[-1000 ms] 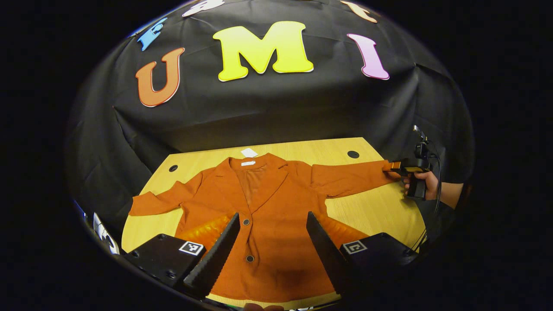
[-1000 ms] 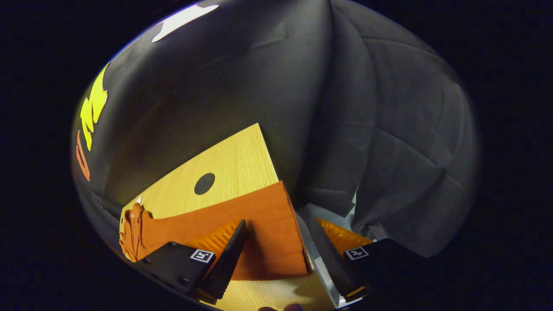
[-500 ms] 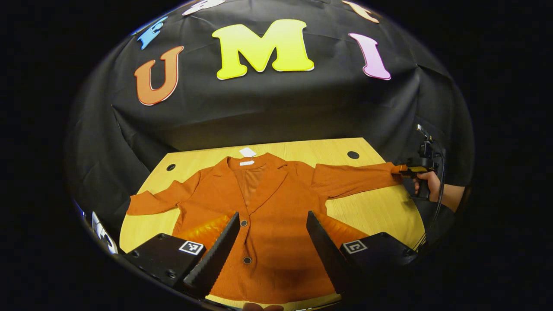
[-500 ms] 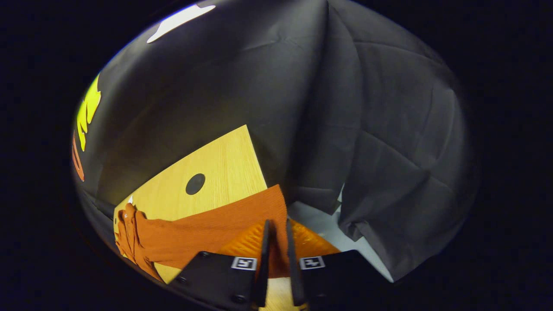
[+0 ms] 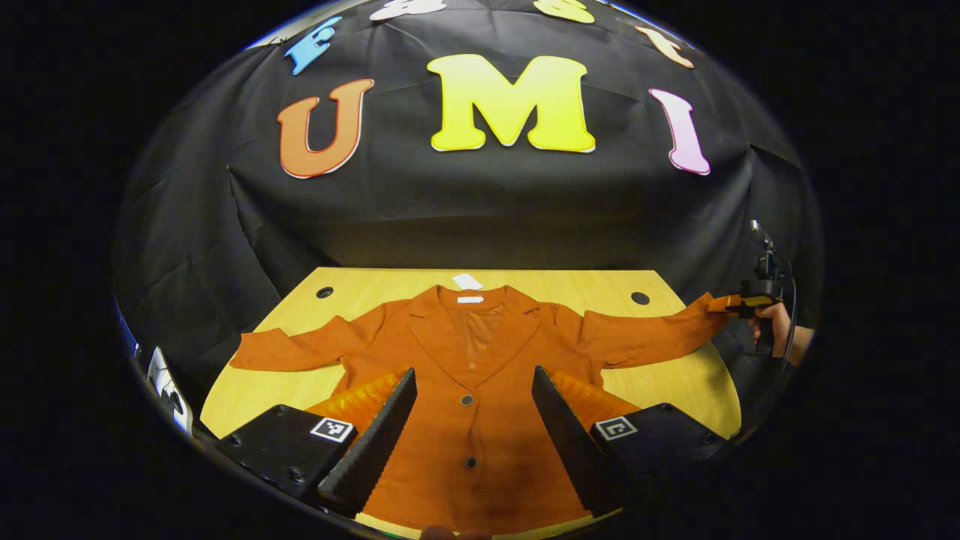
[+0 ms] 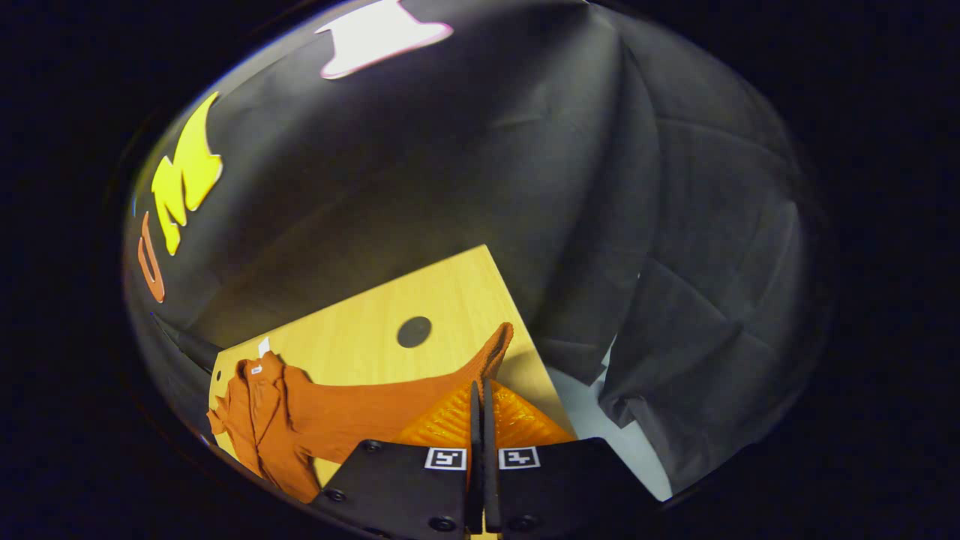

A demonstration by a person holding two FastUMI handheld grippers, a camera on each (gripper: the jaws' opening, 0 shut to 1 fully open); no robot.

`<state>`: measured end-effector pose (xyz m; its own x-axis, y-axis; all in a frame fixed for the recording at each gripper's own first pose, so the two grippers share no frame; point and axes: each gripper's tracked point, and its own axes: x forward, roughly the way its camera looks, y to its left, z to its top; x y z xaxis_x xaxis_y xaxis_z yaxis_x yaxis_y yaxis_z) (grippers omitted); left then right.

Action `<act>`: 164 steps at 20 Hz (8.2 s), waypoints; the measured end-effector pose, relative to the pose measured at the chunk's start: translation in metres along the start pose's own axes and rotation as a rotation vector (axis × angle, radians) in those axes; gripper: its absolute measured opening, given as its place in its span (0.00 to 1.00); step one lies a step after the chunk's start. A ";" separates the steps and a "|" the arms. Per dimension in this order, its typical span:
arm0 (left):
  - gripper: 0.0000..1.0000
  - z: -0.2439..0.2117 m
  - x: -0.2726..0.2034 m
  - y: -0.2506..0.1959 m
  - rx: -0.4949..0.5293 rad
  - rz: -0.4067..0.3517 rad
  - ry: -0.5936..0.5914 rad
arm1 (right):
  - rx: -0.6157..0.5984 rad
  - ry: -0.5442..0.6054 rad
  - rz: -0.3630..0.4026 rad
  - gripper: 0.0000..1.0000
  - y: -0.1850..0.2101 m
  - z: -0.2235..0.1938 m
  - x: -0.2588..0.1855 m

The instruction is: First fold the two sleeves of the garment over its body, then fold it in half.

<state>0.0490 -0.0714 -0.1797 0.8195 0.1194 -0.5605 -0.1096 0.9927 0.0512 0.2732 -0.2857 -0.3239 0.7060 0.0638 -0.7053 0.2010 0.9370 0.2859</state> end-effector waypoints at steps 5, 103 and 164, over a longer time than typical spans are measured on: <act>1.00 0.014 -0.013 0.058 -0.029 0.002 -0.101 | -0.124 -0.047 0.043 0.01 0.107 0.019 -0.048; 0.02 0.127 0.108 0.367 -0.245 -0.153 -0.196 | -0.277 -0.214 0.370 0.96 0.335 -0.118 -0.329; 0.98 0.049 -0.075 0.201 -0.067 -0.170 -0.323 | -0.363 -0.267 0.293 0.97 0.312 -0.155 -0.329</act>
<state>-0.0075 0.1200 -0.0868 0.9634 -0.0367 -0.2656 0.0157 0.9966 -0.0807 -0.0018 0.0386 -0.1037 0.8549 0.2951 -0.4266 -0.2446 0.9546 0.1702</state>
